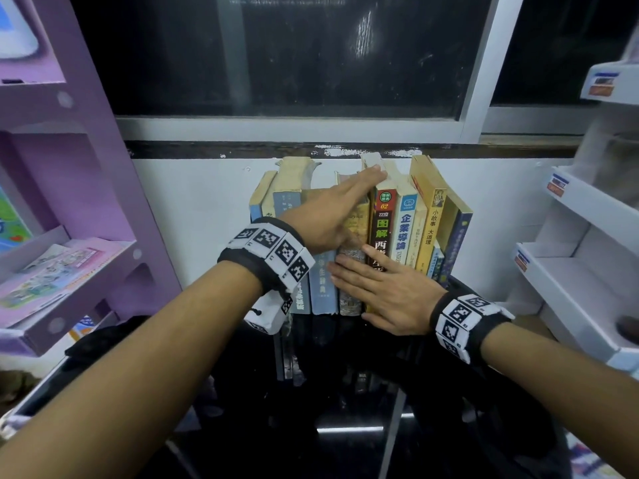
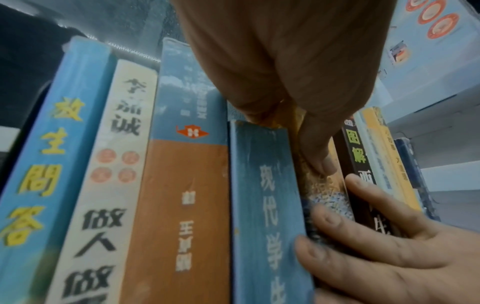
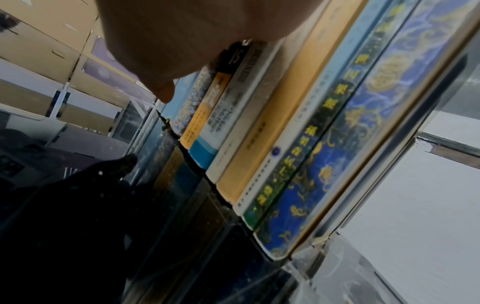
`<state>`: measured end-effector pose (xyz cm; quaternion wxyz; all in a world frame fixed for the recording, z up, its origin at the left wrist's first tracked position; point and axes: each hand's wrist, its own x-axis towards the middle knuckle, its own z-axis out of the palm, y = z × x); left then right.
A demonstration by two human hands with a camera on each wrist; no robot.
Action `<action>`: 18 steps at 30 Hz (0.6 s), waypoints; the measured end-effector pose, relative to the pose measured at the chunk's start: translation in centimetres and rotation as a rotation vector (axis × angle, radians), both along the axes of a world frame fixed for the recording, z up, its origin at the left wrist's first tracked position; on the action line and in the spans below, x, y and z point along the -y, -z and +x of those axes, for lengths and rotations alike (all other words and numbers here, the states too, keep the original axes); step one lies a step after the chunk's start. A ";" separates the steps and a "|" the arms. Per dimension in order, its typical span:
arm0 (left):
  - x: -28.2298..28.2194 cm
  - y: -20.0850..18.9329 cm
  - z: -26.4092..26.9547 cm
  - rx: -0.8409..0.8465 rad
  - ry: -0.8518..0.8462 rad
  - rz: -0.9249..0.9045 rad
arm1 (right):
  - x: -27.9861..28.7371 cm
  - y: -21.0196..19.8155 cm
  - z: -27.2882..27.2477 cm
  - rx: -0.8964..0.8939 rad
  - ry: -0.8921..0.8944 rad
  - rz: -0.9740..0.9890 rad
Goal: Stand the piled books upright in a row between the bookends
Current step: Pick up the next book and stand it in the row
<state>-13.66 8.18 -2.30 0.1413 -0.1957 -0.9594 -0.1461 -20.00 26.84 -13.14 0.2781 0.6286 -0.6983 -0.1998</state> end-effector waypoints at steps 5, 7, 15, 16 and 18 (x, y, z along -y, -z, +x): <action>-1.2 -0.7 0.4 -0.061 -0.022 0.164 | -1.7 -0.7 0.2 0.002 -0.039 -0.026; -1.7 -1.2 0.1 -0.124 -0.035 0.139 | -2.8 -0.9 0.1 -0.003 -0.038 -0.038; -2.3 -0.1 -1.8 -0.115 -0.046 0.067 | -4.5 -0.7 -1.5 -0.038 0.008 -0.004; -2.2 -0.1 -1.9 -0.117 -0.041 0.065 | -4.5 -0.6 -1.7 -0.041 0.005 -0.005; -2.0 -0.2 -2.0 -0.122 -0.030 0.070 | -4.3 -0.5 -2.0 -0.043 -0.002 -0.013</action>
